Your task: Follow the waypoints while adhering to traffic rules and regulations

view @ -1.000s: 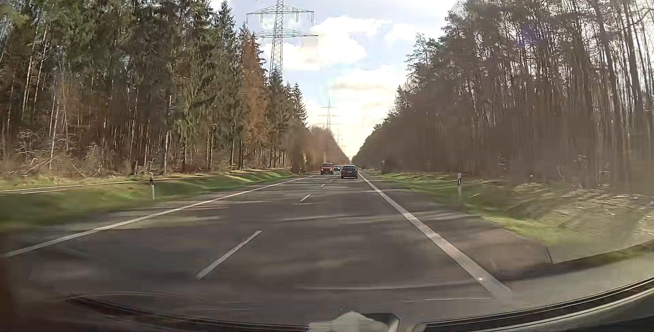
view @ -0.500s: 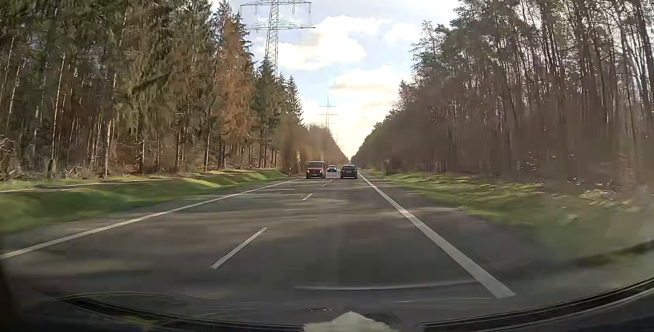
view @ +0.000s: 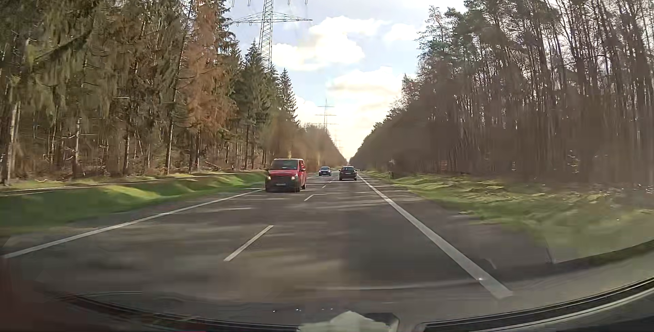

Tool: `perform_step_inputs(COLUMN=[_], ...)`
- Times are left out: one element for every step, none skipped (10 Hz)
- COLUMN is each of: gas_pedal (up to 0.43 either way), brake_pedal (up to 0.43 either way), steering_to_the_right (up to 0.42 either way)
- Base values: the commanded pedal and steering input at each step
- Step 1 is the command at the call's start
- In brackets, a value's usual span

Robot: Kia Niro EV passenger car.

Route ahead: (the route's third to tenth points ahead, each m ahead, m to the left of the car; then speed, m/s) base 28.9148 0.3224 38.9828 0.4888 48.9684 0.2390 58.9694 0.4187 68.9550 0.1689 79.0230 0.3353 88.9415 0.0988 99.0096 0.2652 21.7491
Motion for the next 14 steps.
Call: perform_step_inputs(gas_pedal=[0.197,0.197,0.197,0.197,0.197,0.197,0.197,0.197,0.197,0.197,0.197,0.197,0.197,0.197], brake_pedal=[0.0,0.0,0.0,0.0,0.0,0.0,0.0,0.0,0.0,0.0,0.0,0.0,0.0,0.0], steering_to_the_right=[0.003,0.002,0.002,0.002,0.002,0.001,0.0,0.0,0.001,0.001,0.0,0.0,0.0,0.0])
